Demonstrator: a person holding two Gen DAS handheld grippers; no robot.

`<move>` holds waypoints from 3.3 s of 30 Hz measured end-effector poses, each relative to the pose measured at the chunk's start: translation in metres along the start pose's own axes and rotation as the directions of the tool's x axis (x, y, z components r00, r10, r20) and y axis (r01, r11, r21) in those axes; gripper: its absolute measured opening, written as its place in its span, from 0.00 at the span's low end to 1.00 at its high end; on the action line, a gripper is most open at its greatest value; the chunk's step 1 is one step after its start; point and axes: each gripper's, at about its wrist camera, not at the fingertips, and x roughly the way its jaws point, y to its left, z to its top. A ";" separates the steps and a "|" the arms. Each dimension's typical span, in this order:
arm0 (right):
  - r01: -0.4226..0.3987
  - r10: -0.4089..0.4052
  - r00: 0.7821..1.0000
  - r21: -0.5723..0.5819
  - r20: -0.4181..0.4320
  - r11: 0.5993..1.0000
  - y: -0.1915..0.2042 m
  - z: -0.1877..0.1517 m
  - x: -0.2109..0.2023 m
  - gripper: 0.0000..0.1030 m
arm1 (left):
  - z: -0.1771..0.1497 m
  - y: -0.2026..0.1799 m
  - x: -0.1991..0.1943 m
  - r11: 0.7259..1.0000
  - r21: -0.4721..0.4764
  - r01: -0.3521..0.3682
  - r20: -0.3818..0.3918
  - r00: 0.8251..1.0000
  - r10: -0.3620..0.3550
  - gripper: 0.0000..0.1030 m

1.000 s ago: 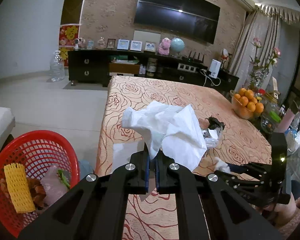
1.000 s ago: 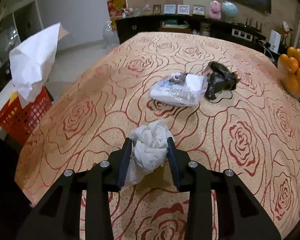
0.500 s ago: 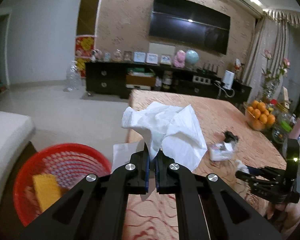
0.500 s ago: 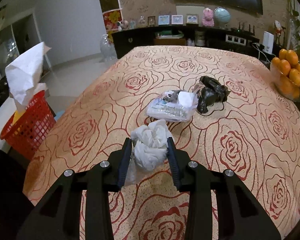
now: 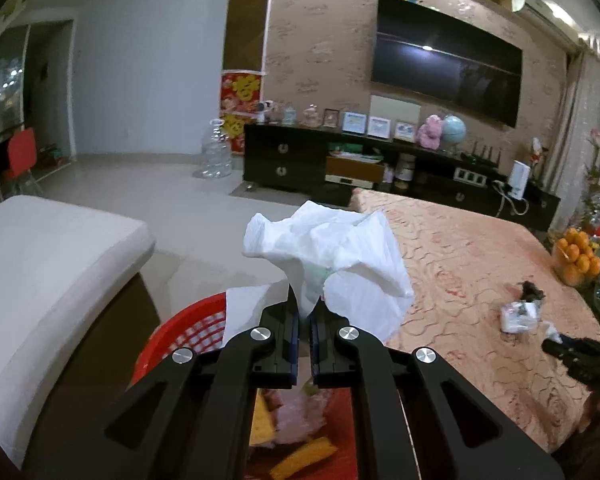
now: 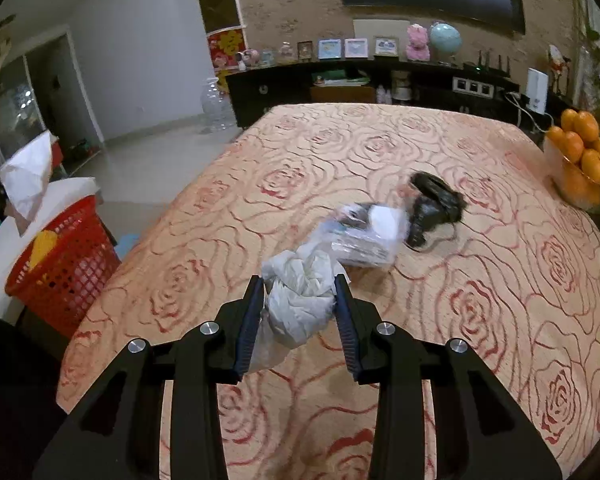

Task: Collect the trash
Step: 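Carry both tissues to the red wastebasket and open both tools, then move both empty tools back over the wipe pack and black bag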

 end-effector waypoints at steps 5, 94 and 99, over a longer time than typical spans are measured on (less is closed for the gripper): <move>-0.056 0.056 0.998 -0.038 0.003 0.998 0.029 0.015 0.002 0.34 | -0.005 0.012 0.002 1.000 -0.012 -0.023 -0.018 1.000 0.023 0.04; 0.031 -0.030 0.999 -0.051 0.023 0.998 -0.003 0.036 -0.007 0.75 | -0.008 -0.017 -0.006 0.984 0.004 -0.179 0.048 0.983 0.178 0.84; 0.091 -0.093 0.995 0.054 0.025 0.994 -0.050 0.031 -0.009 0.75 | -0.009 -0.038 0.001 0.990 0.041 -0.133 0.027 0.991 0.132 0.84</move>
